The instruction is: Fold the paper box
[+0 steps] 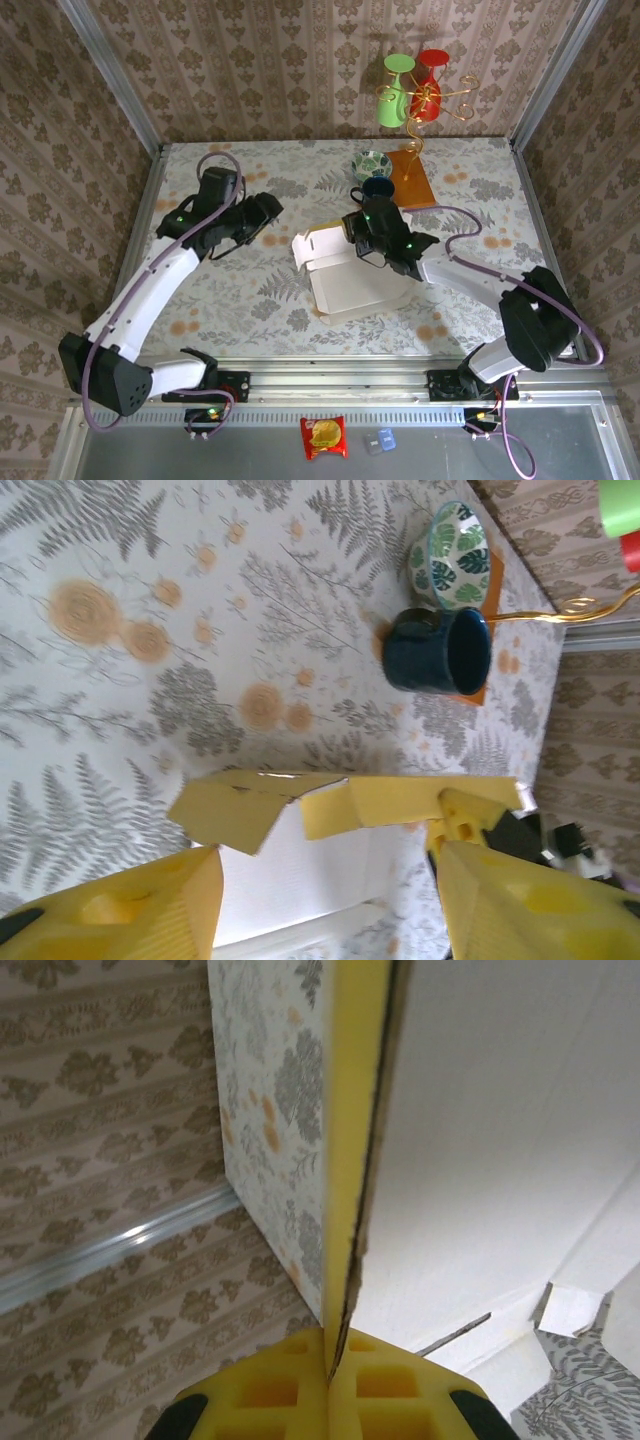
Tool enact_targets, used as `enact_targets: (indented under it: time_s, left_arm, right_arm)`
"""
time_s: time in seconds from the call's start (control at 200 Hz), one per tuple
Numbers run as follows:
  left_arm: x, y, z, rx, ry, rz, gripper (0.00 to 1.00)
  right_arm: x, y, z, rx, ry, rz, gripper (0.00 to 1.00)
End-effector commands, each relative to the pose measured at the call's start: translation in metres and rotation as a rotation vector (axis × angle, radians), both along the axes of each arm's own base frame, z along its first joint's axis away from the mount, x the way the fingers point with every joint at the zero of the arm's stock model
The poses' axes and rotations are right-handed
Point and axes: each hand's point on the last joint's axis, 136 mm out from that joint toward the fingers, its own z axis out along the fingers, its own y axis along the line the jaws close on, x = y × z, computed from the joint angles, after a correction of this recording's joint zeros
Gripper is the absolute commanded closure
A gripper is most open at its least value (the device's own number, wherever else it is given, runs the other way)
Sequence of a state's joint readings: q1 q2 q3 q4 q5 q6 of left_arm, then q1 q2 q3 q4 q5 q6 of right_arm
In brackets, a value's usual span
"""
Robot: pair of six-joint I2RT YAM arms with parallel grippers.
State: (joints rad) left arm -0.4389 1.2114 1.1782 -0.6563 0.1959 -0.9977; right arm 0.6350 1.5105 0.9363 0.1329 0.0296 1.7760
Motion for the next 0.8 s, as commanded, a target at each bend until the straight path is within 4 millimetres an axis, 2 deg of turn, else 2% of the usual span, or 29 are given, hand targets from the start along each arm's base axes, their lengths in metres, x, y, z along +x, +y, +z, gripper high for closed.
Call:
enact_targets:
  time_s: [0.0, 0.195, 0.395, 0.565, 0.675, 0.74, 0.755, 0.795]
  left_arm:
    - [0.001, 0.022, -0.022, 0.150, -0.072, -0.069, 0.44]
    - [0.005, 0.039, -0.059, 0.204, -0.142, -0.103, 0.57]
    - [0.005, 0.033, -0.088, 0.242, -0.256, -0.206, 0.70]
    - [0.000, 0.016, -0.105, 0.304, -0.324, -0.342, 0.74]
    - [-0.005, -0.002, -0.115, 0.347, -0.391, -0.446, 0.73]
    - [-0.002, -0.003, -0.123, 0.364, -0.410, -0.464, 0.72]
    - [-0.006, -0.011, -0.125, 0.361, -0.417, -0.490, 0.72]
    - [-0.006, -0.015, -0.129, 0.367, -0.422, -0.507, 0.70]
  right_arm:
    - [0.005, 0.017, 0.002, 0.022, -0.072, 0.112, 1.00]
    - [0.002, 0.012, -0.023, 0.027, -0.075, 0.139, 1.00]
    - [-0.003, 0.010, -0.036, 0.012, -0.076, 0.171, 1.00]
    - [-0.002, 0.009, -0.035, 0.028, -0.094, 0.163, 1.00]
    - [-0.001, 0.008, -0.032, 0.030, -0.101, 0.160, 1.00]
    - [-0.001, 0.008, -0.031, 0.032, -0.102, 0.160, 1.00]
    - [-0.001, 0.009, -0.032, 0.034, -0.100, 0.160, 1.00]
    - [-0.001, 0.009, -0.033, 0.034, -0.097, 0.161, 1.00]
